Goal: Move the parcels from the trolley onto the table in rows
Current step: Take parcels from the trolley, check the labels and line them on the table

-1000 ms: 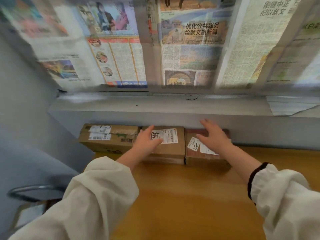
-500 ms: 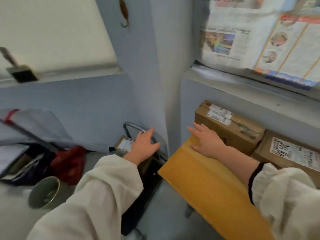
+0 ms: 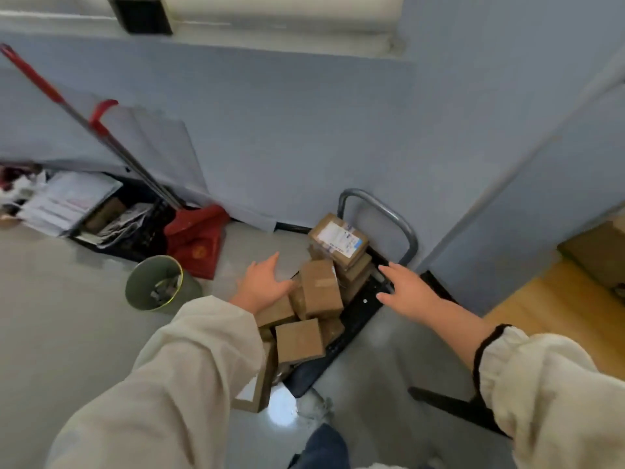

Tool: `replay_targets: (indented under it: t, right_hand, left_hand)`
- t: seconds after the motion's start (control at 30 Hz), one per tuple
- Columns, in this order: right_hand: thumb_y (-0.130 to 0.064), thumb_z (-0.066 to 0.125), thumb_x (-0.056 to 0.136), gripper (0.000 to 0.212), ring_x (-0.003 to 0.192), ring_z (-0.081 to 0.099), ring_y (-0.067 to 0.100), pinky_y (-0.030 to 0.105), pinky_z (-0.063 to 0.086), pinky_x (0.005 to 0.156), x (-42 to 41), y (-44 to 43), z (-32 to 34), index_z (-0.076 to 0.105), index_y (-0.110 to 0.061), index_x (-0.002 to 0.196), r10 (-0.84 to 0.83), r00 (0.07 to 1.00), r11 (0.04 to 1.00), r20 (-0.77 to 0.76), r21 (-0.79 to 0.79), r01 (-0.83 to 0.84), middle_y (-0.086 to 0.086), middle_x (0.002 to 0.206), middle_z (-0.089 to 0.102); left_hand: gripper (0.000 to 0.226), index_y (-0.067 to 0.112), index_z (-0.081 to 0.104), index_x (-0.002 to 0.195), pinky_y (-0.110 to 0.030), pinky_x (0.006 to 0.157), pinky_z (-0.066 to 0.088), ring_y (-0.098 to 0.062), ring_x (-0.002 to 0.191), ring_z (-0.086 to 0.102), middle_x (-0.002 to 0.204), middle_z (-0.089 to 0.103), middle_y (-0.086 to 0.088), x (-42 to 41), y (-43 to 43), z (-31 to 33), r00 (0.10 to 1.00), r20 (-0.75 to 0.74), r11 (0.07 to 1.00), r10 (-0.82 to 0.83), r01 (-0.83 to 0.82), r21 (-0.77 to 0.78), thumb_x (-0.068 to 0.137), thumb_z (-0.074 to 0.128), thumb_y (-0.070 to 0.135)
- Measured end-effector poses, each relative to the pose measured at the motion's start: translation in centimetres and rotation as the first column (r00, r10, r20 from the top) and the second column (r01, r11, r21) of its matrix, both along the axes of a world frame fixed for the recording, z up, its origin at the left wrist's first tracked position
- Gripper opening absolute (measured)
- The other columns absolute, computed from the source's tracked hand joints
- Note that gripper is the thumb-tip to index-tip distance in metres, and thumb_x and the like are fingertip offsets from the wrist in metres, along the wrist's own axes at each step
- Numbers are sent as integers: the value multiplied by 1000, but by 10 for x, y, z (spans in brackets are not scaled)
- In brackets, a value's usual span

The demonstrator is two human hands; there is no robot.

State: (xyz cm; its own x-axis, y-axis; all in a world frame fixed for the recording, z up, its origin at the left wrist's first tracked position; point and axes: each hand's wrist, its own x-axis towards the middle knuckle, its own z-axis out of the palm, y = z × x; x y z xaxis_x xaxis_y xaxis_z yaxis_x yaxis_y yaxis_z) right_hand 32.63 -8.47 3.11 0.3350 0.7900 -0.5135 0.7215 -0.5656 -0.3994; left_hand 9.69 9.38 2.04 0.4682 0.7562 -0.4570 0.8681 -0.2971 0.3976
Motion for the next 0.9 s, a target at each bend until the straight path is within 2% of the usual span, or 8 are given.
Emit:
replay_targets:
  t: [0.13,0.27,0.4,0.53,0.63,0.7,0.8,0.9]
  right_hand:
    - [-28,57,91,67,141,21,20,26,20,110,-25,21,-41,25,-8,146,-113,985,990,-126,-96,102,12,154,23]
    - [-26,55,91,62,138,28,22,29,26,107,-30,42,-86,27,-11,145,-248,955,966,-162,-118,230,10,150,30]
    - [-24,56,91,57,124,45,24,27,35,92,-13,71,-138,33,-13,142,-366,915,931,-168,-76,358,10,144,38]
    - [-25,57,91,57,121,47,24,30,40,94,14,100,-201,35,-10,141,-460,867,887,-191,-55,459,8,141,44]
    - [-22,59,89,41,89,50,8,14,43,68,30,116,-240,50,-14,128,-613,712,763,-341,-22,646,-3,111,55]
    - [-21,58,89,25,85,53,7,24,46,72,40,126,-262,58,-19,114,-697,569,648,-437,-43,760,-6,101,58]
    - [-13,57,87,11,78,56,10,30,47,75,45,138,-282,56,-18,98,-766,279,454,-579,-181,872,-4,85,60]
    - [-13,57,86,21,100,60,17,34,48,84,41,143,-292,61,-20,105,-723,142,434,-676,-285,855,-1,103,66]
  left_hand:
    - [75,16,25,147,-43,110,29,-29,136,31,147,37,-12,-23,24,-38,1000,15,997,26,-25,-75,85,60,39]
    - [73,16,25,147,-41,110,29,-27,136,31,149,34,-8,-20,41,-89,999,44,994,28,-23,-104,86,60,34]
    - [75,16,23,148,-44,110,29,-25,138,28,150,32,-6,13,61,-148,995,77,992,-64,72,-102,85,58,36]
    - [83,19,14,149,-41,113,27,-24,140,23,154,25,-4,61,77,-205,983,95,980,-159,169,-108,84,60,39]
    - [84,22,10,150,-35,111,24,-24,139,25,155,21,-4,100,95,-235,977,182,983,-108,133,-128,85,62,33]
    - [82,25,14,149,-31,104,31,-20,132,33,151,30,-3,127,111,-247,964,265,983,8,42,-180,84,64,29]
    - [84,22,9,150,-22,87,30,-11,112,40,146,37,-4,157,127,-258,868,365,876,336,-145,-461,87,63,20]
    - [80,20,8,151,-22,79,33,-9,104,36,149,32,-3,173,133,-267,813,354,790,462,-196,-582,90,60,19]
